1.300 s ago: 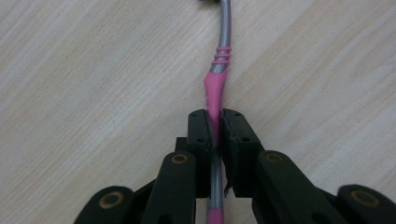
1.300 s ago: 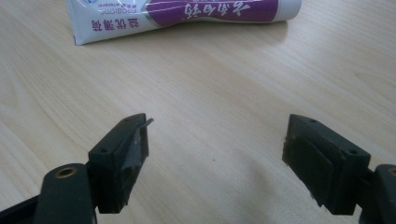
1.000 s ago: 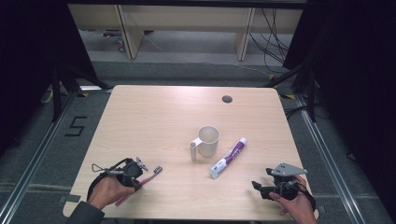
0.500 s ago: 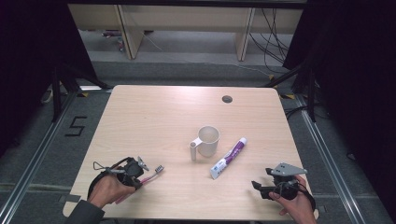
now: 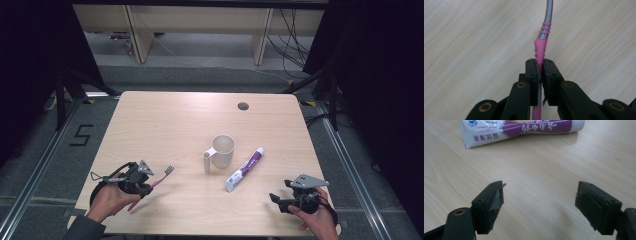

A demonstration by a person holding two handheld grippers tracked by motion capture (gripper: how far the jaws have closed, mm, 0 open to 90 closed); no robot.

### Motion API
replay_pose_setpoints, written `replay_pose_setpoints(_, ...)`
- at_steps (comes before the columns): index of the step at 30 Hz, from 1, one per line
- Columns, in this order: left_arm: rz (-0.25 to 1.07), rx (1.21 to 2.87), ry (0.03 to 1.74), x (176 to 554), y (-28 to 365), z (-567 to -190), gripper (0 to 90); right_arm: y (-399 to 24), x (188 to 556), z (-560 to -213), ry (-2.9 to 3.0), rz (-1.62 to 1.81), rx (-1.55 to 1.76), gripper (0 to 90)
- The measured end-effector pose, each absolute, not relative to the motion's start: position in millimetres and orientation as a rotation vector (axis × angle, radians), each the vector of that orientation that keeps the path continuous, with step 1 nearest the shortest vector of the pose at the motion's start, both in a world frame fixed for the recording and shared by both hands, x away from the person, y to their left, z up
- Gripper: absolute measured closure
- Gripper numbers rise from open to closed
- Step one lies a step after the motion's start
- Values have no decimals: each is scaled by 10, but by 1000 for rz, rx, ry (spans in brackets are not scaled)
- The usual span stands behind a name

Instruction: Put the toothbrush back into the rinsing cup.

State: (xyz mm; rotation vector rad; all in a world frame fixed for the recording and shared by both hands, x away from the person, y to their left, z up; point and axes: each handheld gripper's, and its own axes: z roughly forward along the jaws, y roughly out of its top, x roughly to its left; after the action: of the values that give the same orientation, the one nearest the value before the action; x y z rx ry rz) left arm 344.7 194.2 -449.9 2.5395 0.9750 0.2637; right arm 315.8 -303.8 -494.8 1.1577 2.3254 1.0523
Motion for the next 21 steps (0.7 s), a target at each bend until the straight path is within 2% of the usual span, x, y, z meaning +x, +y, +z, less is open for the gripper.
replay_pose_setpoints(9, 360, 2369, 975, 3487, 1952, -4371, 831, -3053, 3165, -4947, 2320, 1048, 1143, 234)
replay_pose_setpoints(12, 427, 2239, 969, 3497, 1911, -4334, 831, -3042, 3163, -4952, 2321, 1049, 1160, 234)
replay_pose_setpoints(21, 464, 2063, 949, 3523, 1751, -4342, 831, -3049, 3164, -4949, 2316, 1049, 1153, 233)
